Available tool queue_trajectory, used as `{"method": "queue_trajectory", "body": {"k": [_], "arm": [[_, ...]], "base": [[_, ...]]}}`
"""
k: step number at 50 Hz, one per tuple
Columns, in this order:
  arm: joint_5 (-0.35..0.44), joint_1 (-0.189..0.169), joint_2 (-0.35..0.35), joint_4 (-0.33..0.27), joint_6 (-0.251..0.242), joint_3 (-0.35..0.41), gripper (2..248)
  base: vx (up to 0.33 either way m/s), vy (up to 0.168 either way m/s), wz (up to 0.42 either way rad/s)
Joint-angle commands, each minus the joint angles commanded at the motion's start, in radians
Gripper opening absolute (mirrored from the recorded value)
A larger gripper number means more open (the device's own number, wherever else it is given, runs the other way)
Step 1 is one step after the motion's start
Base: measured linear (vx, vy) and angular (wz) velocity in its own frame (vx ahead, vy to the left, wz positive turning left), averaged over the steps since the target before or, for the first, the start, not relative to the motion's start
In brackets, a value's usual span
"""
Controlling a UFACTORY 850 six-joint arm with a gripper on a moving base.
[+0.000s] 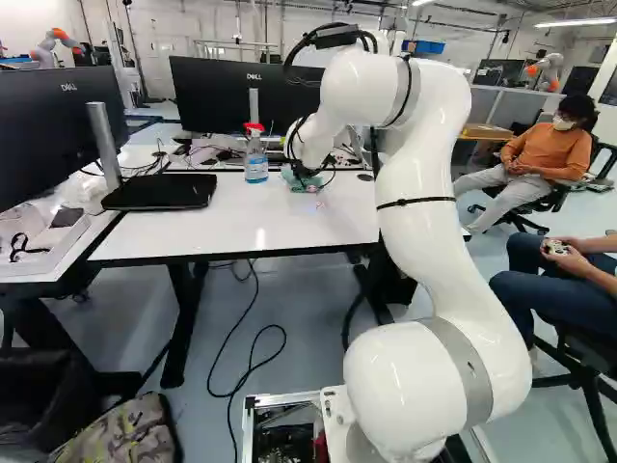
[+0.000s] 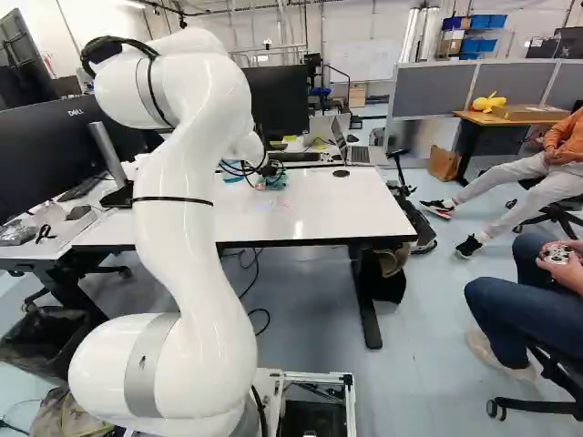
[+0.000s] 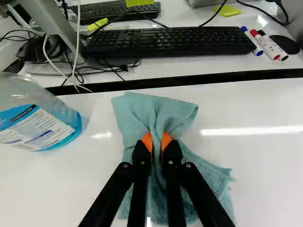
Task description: Clean the table with the green towel
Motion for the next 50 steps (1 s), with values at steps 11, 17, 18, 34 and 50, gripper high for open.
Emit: {"method": "queue_trajectory", "body": {"k": [11, 17, 18, 34, 50], "arm": [[0.000, -0.005, 0.044, 0.000, 0.000, 0.061, 41], [0.000, -0.015, 0.063, 0.000, 0.000, 0.087, 41], [0.000, -0.017, 0.066, 0.000, 0.000, 0.092, 41], [0.000, -0.055, 0.094, 0.000, 0.000, 0.130, 41], [0.000, -0.094, 0.079, 0.000, 0.000, 0.110, 41]], "base": [[0.000, 0.000, 0.000], [0.000, 0.000, 0.000], [0.000, 0.000, 0.000], [0.000, 0.000, 0.000], [0.000, 0.000, 0.000]]}}
